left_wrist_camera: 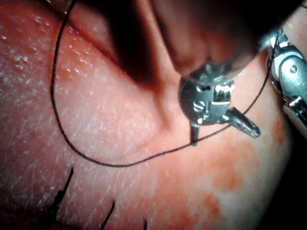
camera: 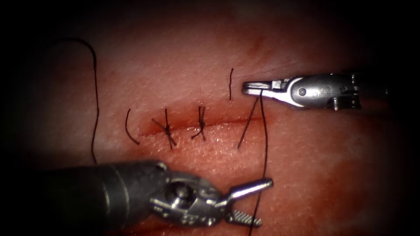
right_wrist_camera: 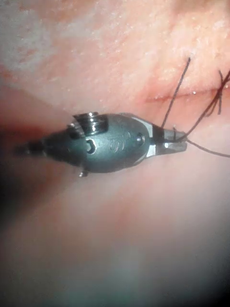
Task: Wound Closure
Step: Hold suture with right hand and regrasp longer length of suture with left jaws
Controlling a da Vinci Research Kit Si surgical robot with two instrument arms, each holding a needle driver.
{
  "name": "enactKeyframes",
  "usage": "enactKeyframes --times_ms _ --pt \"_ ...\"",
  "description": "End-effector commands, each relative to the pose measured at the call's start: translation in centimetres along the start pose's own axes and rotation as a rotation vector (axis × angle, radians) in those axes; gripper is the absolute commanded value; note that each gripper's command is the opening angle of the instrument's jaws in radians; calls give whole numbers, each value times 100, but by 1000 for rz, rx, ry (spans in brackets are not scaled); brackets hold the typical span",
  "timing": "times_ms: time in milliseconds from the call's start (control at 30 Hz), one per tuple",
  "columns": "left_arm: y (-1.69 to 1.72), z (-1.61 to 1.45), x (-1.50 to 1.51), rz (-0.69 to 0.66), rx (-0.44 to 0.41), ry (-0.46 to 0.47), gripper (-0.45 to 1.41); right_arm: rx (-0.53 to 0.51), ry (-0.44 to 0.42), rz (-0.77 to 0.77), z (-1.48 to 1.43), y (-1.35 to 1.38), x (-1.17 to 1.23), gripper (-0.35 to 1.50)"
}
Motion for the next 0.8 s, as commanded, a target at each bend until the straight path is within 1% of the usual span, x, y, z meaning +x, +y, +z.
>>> enactKeyframes --times_ms 33,133,300,433,667,800 --pt "2 7 -2 7 -6 7 51 -2 1 3 8 5 -7 -35" --pt "7 7 4 25 -26 13 52 -3 1 11 10 6 -12 -35" --pt "11 -3 11 48 -34 21 52 -4 1 26 11 5 -20 -35" --pt "14 -10 13 50 -45 24 44 -3 2 28 11 3 -22 -35" --pt "31 6 13 72 -77 8 42 -2 3 34 10 1 -22 -35" --pt "34 7 13 74 -86 6 35 -1 3 39 9 2 -22 -35"
